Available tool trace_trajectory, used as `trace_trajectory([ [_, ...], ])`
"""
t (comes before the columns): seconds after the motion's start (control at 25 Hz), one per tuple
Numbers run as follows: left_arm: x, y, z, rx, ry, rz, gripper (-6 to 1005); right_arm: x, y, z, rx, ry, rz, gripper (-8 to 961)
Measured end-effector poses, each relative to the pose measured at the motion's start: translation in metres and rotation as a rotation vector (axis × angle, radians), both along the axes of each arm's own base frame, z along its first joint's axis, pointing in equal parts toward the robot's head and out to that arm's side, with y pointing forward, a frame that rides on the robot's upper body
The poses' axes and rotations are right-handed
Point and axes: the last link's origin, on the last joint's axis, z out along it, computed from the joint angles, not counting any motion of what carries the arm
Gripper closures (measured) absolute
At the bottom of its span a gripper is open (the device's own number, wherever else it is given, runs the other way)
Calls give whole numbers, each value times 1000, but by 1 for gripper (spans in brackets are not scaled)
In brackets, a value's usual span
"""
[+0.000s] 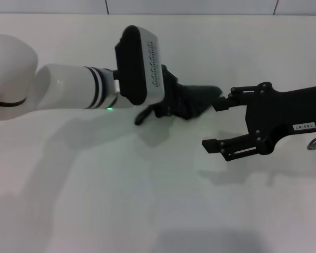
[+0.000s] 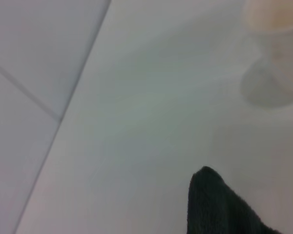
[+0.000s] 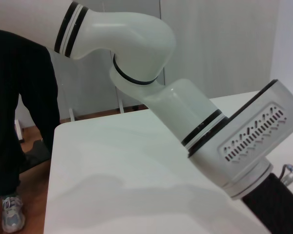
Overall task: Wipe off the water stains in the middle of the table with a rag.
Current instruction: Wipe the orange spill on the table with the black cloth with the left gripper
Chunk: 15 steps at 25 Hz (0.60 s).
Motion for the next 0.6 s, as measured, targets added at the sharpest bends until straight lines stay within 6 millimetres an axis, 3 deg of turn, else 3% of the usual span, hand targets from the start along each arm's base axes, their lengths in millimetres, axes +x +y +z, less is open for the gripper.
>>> trace_trajectory([
  [0.2,9,-11,-6,-82,-40,-15,883,0,0,0,1,-2,1,111],
  [0.6,7,-40,-5,-265,-136,54,877,3,-1,2,10,-3,-8,111],
])
